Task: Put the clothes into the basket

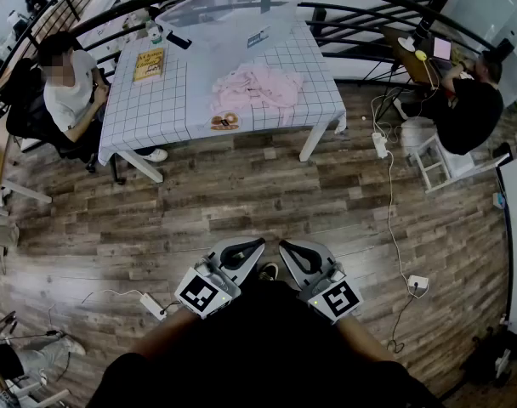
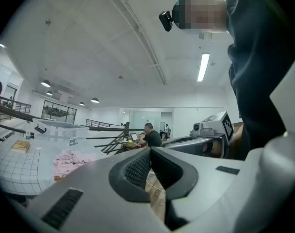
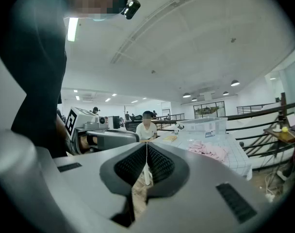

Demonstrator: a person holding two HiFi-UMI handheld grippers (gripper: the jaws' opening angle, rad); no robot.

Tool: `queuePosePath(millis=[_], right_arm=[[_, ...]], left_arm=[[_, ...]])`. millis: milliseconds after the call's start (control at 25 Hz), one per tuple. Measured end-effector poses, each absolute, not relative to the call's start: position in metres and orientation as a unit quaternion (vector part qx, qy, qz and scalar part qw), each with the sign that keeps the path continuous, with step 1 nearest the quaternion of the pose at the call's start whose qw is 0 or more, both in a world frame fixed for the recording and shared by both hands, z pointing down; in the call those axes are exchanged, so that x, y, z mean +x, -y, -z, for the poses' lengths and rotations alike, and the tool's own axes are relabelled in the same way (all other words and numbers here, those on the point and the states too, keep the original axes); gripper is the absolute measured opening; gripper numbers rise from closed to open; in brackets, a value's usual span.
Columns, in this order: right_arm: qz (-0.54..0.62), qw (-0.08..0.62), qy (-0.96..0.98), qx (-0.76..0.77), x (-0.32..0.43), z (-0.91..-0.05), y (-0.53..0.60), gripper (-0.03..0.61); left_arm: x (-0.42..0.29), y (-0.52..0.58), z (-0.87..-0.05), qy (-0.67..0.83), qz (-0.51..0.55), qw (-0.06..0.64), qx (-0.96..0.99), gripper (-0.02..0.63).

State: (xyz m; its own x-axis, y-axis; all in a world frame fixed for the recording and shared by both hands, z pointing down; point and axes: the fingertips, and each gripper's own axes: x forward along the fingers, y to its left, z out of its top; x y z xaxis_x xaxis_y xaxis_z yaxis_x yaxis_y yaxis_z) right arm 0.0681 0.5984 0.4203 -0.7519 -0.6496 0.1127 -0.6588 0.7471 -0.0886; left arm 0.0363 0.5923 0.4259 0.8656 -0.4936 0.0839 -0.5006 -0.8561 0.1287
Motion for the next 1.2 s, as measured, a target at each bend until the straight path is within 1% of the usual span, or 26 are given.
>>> queuePosePath(millis=[320,600,880,1080,1200], right_arm=[[-0.063,0.033,0.931,0.358,0.06,-0.418,-0.601,0.017],[-0.055,0.019,0.931,0.36,0.058,-0.407,-0.602,0.017],[-0.078,-0.035,0.935,0.344,0.062,-0.405,-0.594,0.015],[-0.084,0.009,0.936,0.341,0.058,-0.418,-0.578,0.015],[-0.087,0.005,0.936,0.34,0.056,-0.414,-0.56,0.015]], left_arm=[[0.026,-0.598,-0.423,0.259,-0.021,0.074,0.963,0.005],[0.021,-0.598,-0.411,0.275,-0.012,0.053,0.96,0.005],[0.026,-0.598,-0.408,0.268,-0.011,0.039,0.963,0.004],[0.028,-0.578,-0.415,0.264,-0.017,0.046,0.963,0.003],[0.029,-0.559,-0.417,0.262,-0.017,0.058,0.963,0.003]])
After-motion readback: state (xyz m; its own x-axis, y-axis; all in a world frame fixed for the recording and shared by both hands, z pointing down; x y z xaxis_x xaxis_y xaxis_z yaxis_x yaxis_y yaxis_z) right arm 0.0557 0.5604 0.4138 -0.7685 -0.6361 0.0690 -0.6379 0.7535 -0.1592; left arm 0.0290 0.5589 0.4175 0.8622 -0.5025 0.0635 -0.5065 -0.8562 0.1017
